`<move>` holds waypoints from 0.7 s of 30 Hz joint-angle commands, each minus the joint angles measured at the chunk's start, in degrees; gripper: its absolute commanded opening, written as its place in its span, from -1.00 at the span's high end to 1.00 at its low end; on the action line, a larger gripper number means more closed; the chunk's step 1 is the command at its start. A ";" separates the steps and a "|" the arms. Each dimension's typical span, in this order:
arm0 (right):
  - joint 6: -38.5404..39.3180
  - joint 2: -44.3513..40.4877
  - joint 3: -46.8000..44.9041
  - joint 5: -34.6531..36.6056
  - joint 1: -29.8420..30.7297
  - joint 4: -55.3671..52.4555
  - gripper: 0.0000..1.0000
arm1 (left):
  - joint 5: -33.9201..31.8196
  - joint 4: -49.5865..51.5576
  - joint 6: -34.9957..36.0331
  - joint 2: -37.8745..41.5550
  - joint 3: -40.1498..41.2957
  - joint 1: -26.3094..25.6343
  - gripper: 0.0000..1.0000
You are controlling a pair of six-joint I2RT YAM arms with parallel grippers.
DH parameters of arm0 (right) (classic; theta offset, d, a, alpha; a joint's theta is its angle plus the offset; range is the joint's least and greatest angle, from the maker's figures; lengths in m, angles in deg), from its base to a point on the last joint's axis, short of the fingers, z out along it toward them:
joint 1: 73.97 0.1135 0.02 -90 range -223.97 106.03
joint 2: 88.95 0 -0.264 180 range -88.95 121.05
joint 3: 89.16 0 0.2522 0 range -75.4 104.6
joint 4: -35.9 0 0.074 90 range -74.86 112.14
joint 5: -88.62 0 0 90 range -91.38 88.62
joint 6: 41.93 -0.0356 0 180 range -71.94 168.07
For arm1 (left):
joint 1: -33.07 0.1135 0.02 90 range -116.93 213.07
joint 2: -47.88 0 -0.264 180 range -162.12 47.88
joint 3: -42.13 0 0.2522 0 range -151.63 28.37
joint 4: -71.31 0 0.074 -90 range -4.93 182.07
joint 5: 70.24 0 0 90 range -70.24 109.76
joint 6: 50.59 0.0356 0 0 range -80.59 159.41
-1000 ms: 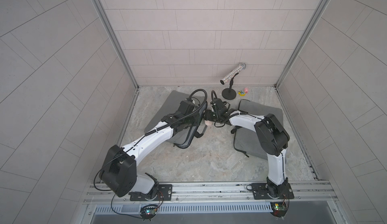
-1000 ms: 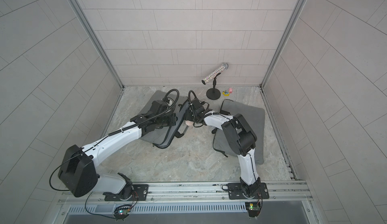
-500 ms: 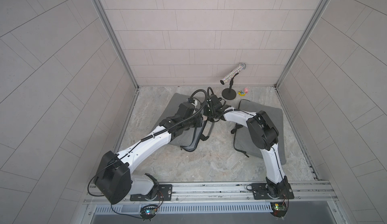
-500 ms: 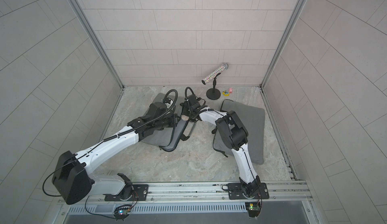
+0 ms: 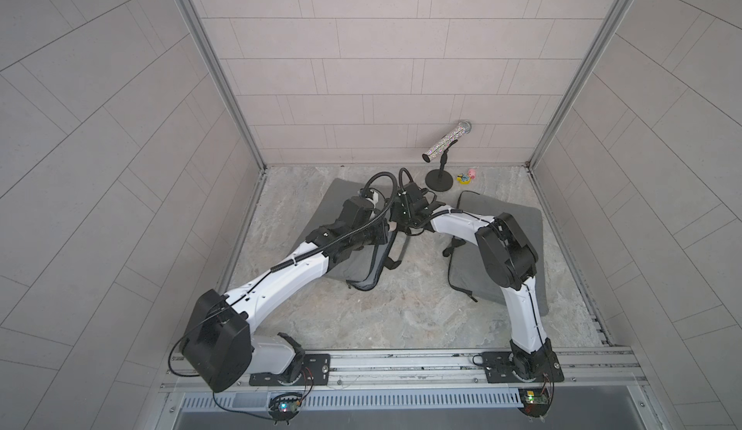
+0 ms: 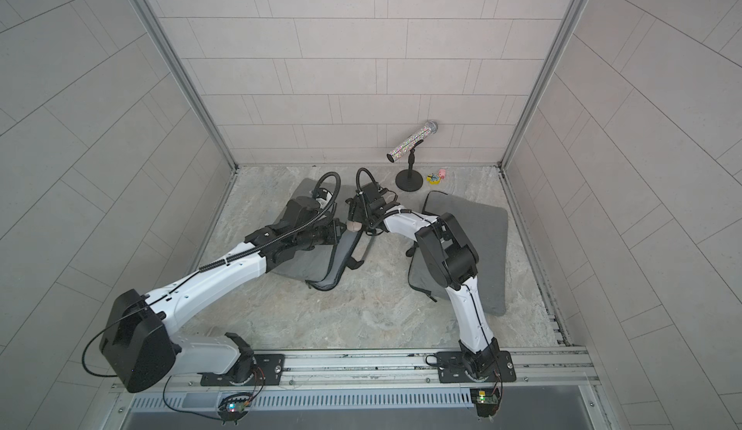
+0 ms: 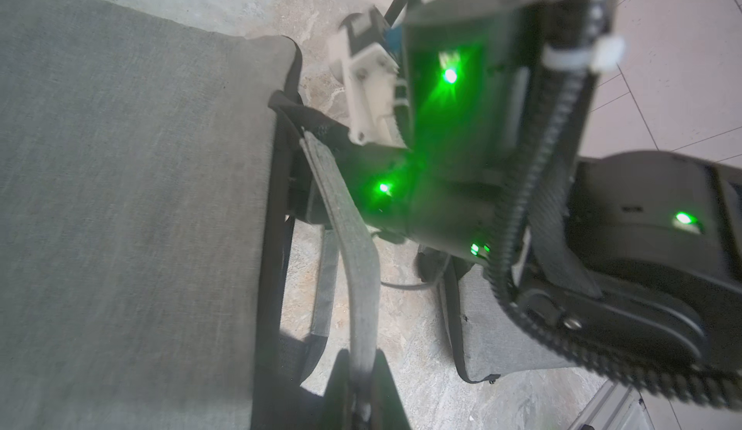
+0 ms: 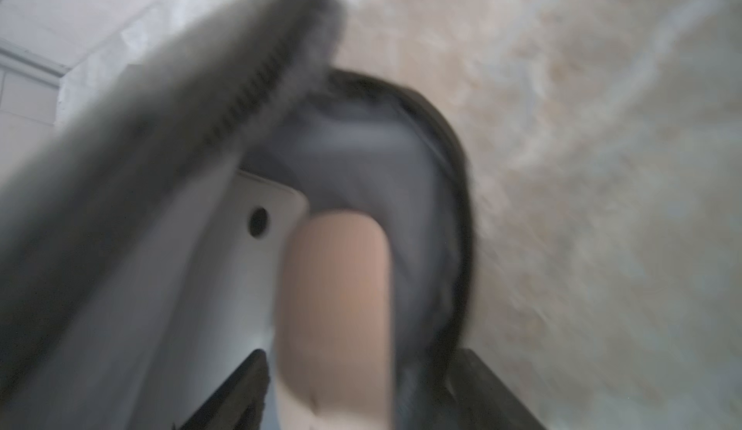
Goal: Put the mouse into the laptop bag
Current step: Place the mouse in the zippered laptop bag.
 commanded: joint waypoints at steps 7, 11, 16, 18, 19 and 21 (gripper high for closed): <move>-1.58 -12.53 -18.75 -5.65 0.12 12.49 0.41 | -0.30 -3.66 -0.36 0.79 0.49 -0.60 1.00; -2.20 -11.39 -19.80 -8.33 1.22 15.40 0.58 | -0.57 -3.57 -0.36 0.72 0.58 -0.60 1.00; -3.84 -8.19 -18.40 -10.14 2.66 17.85 0.64 | -0.33 -3.79 -0.48 1.38 0.80 -0.63 1.00; -3.95 -6.87 -16.84 -10.28 3.18 17.60 0.64 | -0.23 -3.90 -0.46 1.54 0.87 -0.63 1.00; -4.08 -6.15 -15.88 -10.14 3.27 17.00 0.64 | -0.19 -3.91 -0.43 1.59 0.83 -0.59 1.00; -4.54 -4.74 -14.27 -9.74 3.32 16.41 0.64 | -0.16 -3.97 -0.43 1.53 0.93 -0.58 1.00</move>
